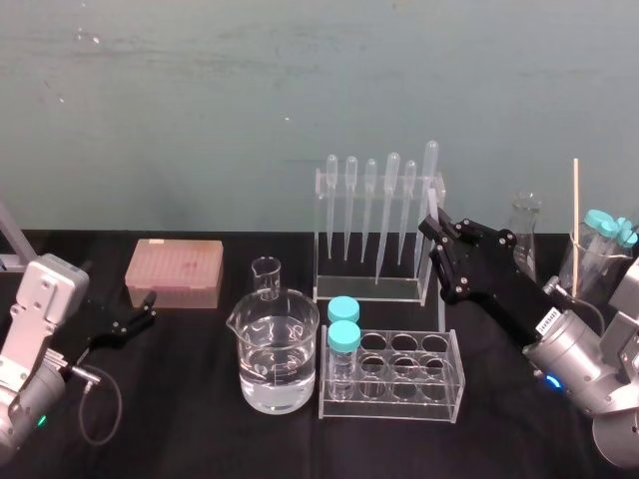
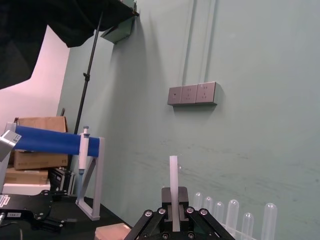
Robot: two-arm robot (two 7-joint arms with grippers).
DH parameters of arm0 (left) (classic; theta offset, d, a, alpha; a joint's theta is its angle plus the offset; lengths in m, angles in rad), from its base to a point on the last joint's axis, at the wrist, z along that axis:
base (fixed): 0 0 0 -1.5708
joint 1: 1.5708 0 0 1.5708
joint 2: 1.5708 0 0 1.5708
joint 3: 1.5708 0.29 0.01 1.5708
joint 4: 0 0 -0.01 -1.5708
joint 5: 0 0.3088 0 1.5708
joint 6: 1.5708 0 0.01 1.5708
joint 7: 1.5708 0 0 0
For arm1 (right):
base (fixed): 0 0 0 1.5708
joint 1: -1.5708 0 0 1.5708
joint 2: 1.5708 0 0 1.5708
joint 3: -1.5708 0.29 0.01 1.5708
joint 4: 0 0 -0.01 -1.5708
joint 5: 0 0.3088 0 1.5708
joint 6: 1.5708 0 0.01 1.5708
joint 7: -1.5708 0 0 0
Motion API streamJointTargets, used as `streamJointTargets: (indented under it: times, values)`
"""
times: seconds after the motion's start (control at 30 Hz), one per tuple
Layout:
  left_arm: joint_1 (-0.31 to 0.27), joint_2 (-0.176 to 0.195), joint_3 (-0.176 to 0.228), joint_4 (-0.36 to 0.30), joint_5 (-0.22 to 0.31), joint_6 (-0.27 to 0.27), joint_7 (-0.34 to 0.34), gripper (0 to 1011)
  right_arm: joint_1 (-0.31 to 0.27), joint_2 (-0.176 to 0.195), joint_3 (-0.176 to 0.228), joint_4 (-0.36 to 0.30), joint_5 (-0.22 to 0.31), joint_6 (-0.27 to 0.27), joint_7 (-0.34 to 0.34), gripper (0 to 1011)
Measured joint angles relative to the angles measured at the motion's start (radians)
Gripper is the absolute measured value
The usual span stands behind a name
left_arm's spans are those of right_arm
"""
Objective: Pick up the stirring rod with one hand, then place it down.
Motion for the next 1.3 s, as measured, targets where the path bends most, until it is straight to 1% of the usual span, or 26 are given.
streamJointTargets:
  times: [1.3]
  values:
    - [0.0, 0.0, 0.0, 0.0, 0.0, 0.0, 0.0, 1000, 0.0, 0.0, 0.0, 0.0, 0.0, 0.0, 0.0, 67]
